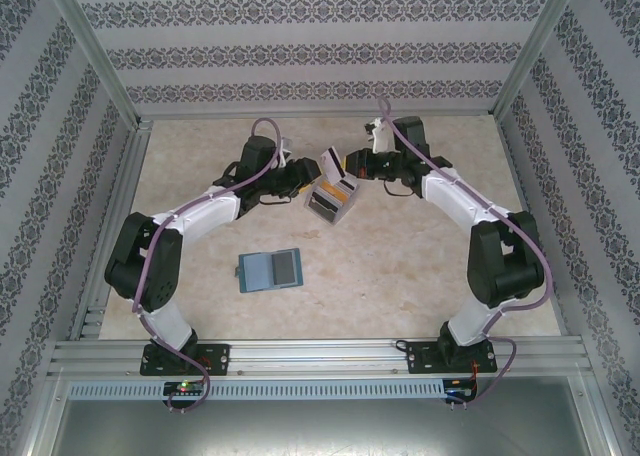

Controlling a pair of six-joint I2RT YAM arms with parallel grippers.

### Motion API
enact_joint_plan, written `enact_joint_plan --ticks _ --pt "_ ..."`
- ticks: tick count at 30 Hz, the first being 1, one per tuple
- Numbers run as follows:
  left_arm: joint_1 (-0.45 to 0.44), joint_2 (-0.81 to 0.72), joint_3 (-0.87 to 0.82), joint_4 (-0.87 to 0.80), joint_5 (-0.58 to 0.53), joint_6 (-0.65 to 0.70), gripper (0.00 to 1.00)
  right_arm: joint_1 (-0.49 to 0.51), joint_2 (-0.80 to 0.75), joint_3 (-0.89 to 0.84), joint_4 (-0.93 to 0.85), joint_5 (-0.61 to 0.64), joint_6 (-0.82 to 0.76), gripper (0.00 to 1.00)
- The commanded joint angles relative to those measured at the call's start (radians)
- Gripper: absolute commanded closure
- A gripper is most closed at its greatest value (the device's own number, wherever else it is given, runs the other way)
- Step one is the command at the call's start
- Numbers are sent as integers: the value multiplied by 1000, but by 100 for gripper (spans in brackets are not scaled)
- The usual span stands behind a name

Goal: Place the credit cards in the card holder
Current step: Pick up the credit card from the storage box.

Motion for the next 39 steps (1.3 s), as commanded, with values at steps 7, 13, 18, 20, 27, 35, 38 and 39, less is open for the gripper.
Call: enact_joint_plan --ticks 7,13,18,20,27,35,38,39 --pt "26 -37 -25 105 46 -38 53 -3 -64 -107 320 -165 248 100" --pt "25 -29 -8 153 91 -65 53 3 -59 -126 359 -193 283 100" --pt "26 -35 8 159 110 -64 54 3 -56 -142 377 -201 297 100" --pt "25 -35 11 173 117 -68 55 3 -48 -147 398 -207 312 100" --pt "26 -42 20 163 121 -61 66 3 -43 -167 417 -203 327 100" --pt "26 -45 20 144 113 -43 91 4 -32 -168 404 -214 314 100" --pt "25 -49 21 126 113 -28 96 2 -22 -163 395 -229 307 100" --pt "26 -51 22 118 112 -22 98 0 -22 -162 389 -228 302 100"
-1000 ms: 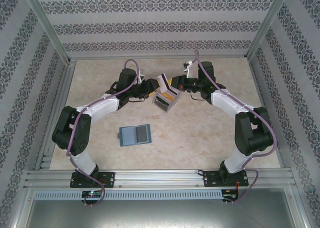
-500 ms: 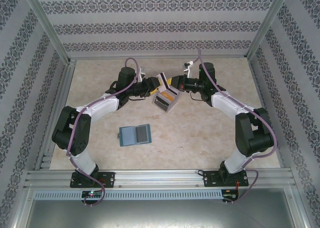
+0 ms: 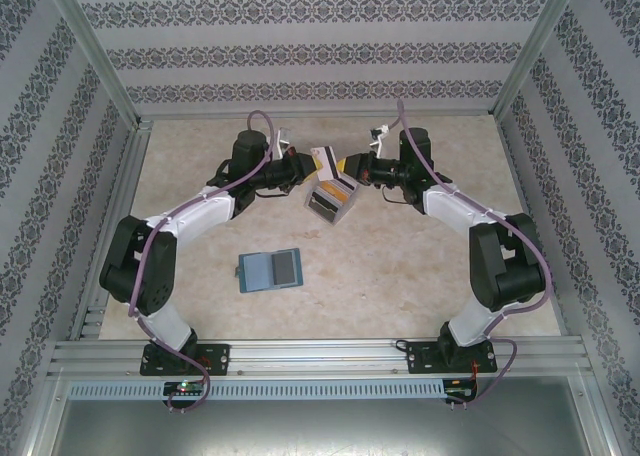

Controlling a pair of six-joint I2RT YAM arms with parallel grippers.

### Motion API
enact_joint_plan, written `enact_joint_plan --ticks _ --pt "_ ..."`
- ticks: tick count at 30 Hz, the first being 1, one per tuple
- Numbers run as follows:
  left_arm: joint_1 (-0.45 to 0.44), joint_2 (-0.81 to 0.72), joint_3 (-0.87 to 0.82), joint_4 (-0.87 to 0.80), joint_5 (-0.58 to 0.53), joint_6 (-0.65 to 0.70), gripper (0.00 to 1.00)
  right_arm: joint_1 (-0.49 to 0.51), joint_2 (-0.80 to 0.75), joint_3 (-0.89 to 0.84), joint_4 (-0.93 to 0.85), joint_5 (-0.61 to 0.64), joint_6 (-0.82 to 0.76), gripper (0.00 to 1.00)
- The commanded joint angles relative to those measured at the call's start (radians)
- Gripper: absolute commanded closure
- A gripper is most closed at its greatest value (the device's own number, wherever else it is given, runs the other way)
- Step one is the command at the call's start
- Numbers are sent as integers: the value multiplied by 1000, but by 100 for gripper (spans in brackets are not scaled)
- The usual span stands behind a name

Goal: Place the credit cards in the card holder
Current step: Pick up the credit card from the storage box.

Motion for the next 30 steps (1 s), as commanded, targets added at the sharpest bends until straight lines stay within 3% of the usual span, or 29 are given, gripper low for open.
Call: enact_joint_plan --ticks 1,4,8,12,20,30 --pt "4 -20 26 -7 2 36 99 8 3 3 15 -57 -23 99" --pt "3 -25 26 -35 10 59 100 -5 -1 7 -7 -67 -33 95" --pt "7 -20 38 -67 58 92 100 -43 22 35 -59 -132 -18 68" --pt "8 -19 50 -99 96 128 100 -80 34 44 -95 -184 -17 58" --pt "8 6 86 -100 194 152 100 -73 47 57 -126 -261 -35 56" --pt "9 33 90 -76 225 120 100 -44 48 76 -115 -306 -30 60"
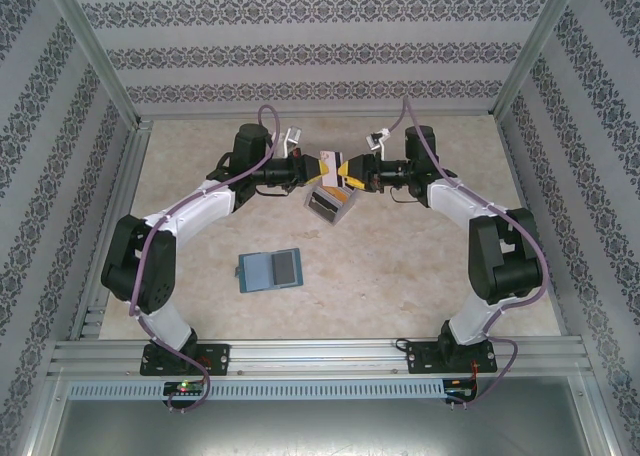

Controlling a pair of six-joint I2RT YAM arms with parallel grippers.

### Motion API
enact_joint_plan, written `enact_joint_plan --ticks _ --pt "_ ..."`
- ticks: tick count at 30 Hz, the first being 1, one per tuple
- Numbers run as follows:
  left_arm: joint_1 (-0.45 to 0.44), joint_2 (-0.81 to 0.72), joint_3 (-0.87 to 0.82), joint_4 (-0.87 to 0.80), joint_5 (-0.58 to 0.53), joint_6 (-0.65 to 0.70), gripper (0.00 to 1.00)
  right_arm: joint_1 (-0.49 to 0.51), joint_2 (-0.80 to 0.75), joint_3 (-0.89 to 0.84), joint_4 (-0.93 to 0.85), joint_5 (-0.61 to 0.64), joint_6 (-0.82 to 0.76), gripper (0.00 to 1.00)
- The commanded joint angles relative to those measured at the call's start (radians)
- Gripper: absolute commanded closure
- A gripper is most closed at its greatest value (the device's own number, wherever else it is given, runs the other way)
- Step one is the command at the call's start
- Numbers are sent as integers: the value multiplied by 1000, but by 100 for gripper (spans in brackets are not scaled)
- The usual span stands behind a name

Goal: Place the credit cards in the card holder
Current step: Pick up the credit card from the storage box.

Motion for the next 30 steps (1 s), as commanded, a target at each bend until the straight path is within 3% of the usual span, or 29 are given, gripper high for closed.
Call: enact_joint_plan --ticks 1,7,15,17,20,24,30 --pt "6 16 18 30 39 -8 100 8 3 29 11 -46 -17 60" --pt "6 22 16 22 43 -7 100 6 -8 29 14 -49 -13 72" --pt "13 24 -5 6 13 -10 97 11 -20 15 8 -40 -24 100" --pt "22 9 -28 -9 -39 -9 80 13 -23 9 8 -38 -27 100" --pt "35 -8 -54 -11 -75 -5 68 18 -41 -13 8 -23 -44 100" --pt "43 -28 -69 -57 -98 27 61 31 -65 -43 -10 -6 -63 100" --pt "74 -120 -167 -140 -189 77 59 67 -109 -110 -66 39 -107 100"
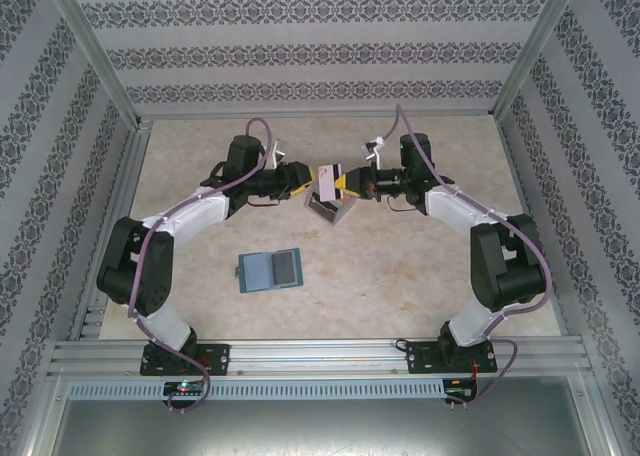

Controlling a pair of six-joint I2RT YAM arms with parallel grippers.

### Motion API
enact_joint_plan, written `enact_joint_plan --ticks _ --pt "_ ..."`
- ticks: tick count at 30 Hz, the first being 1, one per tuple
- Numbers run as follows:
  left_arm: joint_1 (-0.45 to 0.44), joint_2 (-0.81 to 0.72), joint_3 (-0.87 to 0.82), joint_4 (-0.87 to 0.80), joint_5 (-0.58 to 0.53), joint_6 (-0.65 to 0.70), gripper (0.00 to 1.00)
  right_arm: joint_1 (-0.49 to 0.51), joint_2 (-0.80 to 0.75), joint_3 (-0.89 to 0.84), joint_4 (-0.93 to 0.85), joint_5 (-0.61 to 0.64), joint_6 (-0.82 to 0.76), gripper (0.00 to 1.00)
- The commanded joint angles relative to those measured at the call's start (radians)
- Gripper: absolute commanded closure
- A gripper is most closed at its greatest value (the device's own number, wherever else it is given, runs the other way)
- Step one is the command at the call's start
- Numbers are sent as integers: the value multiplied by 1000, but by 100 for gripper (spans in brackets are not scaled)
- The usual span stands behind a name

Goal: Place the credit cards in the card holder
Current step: Pick up the credit card from the storage box, then insert the credit card into the card slot.

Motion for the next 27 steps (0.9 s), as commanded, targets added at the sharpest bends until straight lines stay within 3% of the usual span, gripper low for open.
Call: enact_joint_plan --ticks 1,10,15,22,27 --pt "31 -90 -63 -81 -78 59 59 30 -56 -44 -48 31 -65 100" --pt "46 -320 -238 -392 -287 171 59 195 -122 -172 -85 170 -88 100" --pt "47 -427 -318 -586 -468 184 59 317 -98 -222 -56 264 -66 100" --pt "48 -442 -427 -599 -516 145 61 410 -42 -244 -8 347 -7 100" --pt "51 -436 -441 -680 -632 130 63 466 4 -215 -3 397 9 100"
